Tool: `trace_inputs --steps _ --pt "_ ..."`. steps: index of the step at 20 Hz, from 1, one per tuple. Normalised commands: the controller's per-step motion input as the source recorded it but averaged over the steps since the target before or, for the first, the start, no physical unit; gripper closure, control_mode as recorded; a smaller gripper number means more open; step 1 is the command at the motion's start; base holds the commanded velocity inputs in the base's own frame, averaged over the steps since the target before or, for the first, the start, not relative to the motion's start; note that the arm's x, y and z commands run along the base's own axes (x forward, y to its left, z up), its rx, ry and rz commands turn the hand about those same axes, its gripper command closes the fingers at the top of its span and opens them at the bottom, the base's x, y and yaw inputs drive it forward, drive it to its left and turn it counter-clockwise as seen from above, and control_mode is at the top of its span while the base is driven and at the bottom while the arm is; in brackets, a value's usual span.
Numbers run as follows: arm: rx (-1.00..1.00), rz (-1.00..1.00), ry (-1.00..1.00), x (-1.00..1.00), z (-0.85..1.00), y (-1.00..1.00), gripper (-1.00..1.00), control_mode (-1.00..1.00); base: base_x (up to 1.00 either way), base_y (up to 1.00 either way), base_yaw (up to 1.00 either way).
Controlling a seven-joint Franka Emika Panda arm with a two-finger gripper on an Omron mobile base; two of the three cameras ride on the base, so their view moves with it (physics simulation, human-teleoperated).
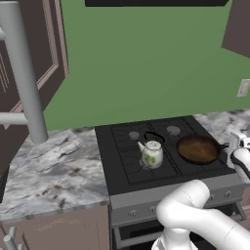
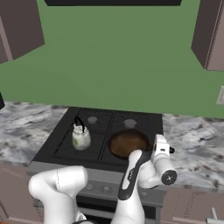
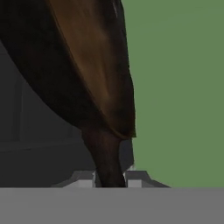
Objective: Pick the pan from the cabinet and place it on the stove. Then turn on the stove burner for the pan.
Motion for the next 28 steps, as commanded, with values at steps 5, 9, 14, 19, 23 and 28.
trace_inputs --steps 5,9,14,19,23,28 --pt "0.0 0.0 -0.01 0.0 -0.15 0.2 -1.0 -1.0 0.0 0.0 0.0" --pt "0.0 0.0 -0.01 0.0 -0.13 0.14 -1.0 -1.0 0.0 0.0 0.0" --pt "0.0 0.0 -0.03 -0.09 -0.01 0.04 -1.0 -1.0 0.0 0.0 0.0" --pt "0.0 0.0 0.0 -0.23 0.0 0.0 -1.0 -1.0 0.0 0.0 0.0" --pt "0.0 0.0 0.0 -0.41 0.0 0.0 -1.0 -1.0 0.0 0.0 0.0" --pt "0.0 0.0 0.0 -0.55 0.0 0.0 -1.0 -1.0 0.0 0.0 0.0"
